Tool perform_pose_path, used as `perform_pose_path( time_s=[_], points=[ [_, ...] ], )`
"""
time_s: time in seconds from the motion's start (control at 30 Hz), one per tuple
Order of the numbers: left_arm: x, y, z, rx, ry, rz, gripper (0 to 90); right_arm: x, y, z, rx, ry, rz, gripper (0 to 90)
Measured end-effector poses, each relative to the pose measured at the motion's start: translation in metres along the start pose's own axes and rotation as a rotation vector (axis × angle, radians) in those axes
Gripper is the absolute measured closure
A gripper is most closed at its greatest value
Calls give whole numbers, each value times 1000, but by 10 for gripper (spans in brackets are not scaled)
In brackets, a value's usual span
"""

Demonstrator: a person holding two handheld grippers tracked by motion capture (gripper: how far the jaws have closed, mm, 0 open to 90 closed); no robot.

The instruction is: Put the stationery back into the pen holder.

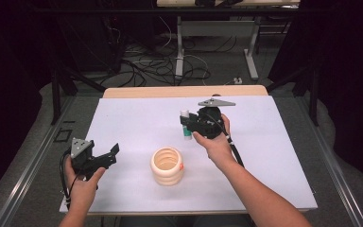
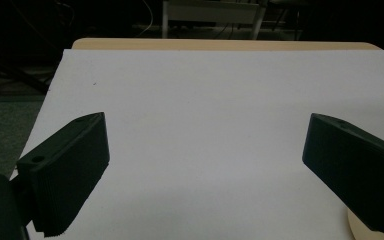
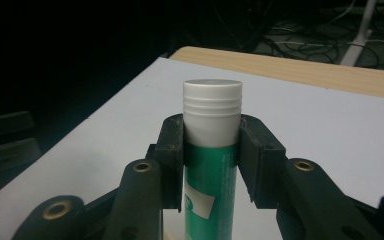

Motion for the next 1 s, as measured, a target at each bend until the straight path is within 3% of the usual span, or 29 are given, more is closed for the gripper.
perform_pose_path(
  time_s=[0.03,0.2,0.5,0.8,1.0],
  points=[
    [0,0,0,-2,1,0,48,-2,0,9,-16,-21,-4,654],
    [0,0,0,4,1,-1,48,-7,1,25,-59,-63,-24,654],
    [0,0,0,0,0,0,48,-15,7,44,-55,-127,-15,654],
    [0,0,-1,2,-1,-1,48,-18,19,57,-100,-152,-21,653],
    [0,0,-1,6,-2,-1,48,-12,30,57,-112,-153,3,653]
  ],
)
Point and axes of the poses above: each handheld gripper's, and its own axes: x roughly forward along the jaws, y roughly out of its underside, z roughly to its left, the point moved 5 cm from there along x, roughly forward along the jaws, and after that the axes turned 7 degrees about x, right-handed, at the moved point
